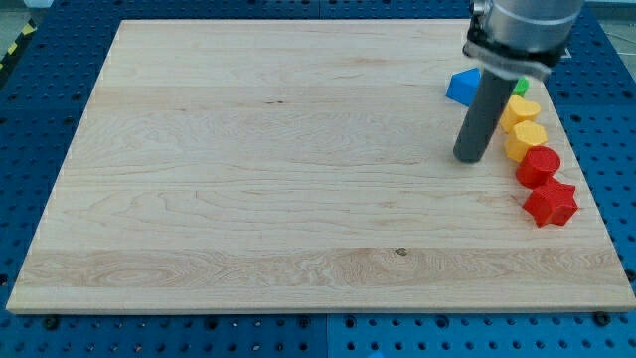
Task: Move arm at the bottom of the board
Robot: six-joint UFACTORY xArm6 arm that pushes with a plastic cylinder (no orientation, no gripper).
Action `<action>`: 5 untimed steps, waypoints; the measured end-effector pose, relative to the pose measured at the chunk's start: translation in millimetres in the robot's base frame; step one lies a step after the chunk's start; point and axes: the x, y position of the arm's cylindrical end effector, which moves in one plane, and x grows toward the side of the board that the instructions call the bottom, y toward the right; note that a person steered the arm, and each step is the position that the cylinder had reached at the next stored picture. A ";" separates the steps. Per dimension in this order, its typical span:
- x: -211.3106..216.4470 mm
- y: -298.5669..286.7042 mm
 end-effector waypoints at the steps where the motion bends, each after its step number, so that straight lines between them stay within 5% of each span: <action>1: 46.9 -15.9; 5: 102.0 -24.6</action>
